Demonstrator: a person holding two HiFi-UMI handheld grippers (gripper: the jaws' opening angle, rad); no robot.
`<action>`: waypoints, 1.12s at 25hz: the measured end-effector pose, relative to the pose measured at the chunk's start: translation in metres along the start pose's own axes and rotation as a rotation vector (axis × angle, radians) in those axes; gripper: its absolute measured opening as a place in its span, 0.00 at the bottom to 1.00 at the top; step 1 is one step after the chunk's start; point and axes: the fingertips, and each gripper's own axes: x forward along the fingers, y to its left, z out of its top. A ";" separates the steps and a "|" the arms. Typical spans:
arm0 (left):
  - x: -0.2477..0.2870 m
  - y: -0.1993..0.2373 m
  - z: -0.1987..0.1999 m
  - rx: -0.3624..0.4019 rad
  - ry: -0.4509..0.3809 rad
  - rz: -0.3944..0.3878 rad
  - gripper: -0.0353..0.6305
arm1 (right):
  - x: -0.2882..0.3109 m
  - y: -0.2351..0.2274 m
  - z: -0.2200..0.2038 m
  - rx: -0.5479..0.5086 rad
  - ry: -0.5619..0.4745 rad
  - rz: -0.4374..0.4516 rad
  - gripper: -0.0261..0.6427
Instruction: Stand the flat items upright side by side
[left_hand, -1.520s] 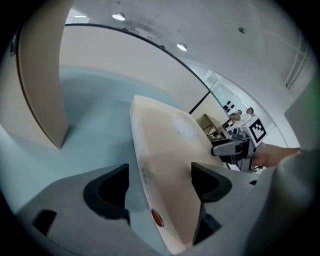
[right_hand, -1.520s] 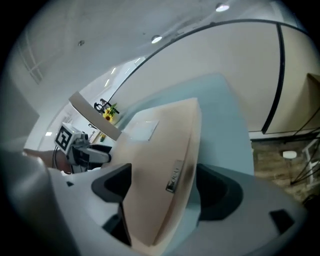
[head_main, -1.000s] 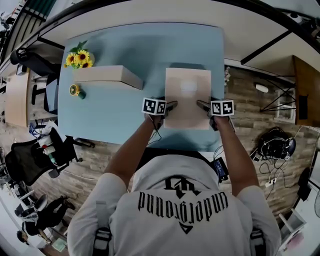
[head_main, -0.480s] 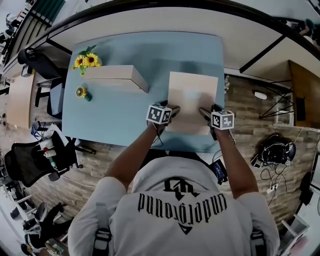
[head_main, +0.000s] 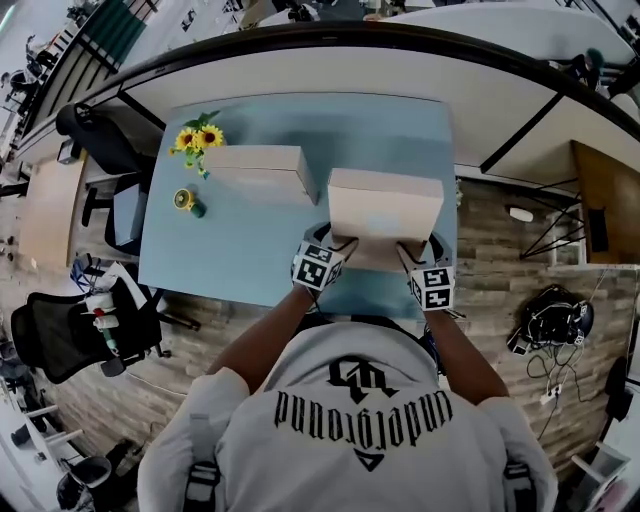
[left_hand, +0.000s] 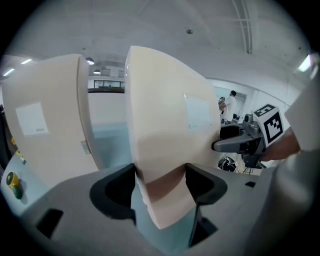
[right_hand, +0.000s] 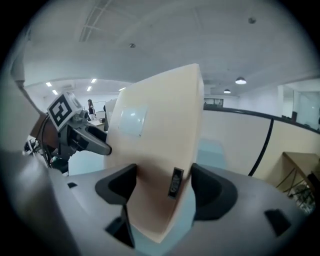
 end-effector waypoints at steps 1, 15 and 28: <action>-0.009 0.005 0.001 0.008 -0.014 0.006 0.54 | -0.002 0.009 0.008 -0.020 -0.023 -0.011 0.55; -0.146 0.144 -0.028 0.089 -0.102 0.088 0.54 | 0.044 0.188 0.088 -0.128 -0.172 -0.070 0.55; -0.183 0.250 -0.050 0.154 -0.118 0.134 0.53 | 0.116 0.271 0.114 -0.171 -0.192 -0.123 0.54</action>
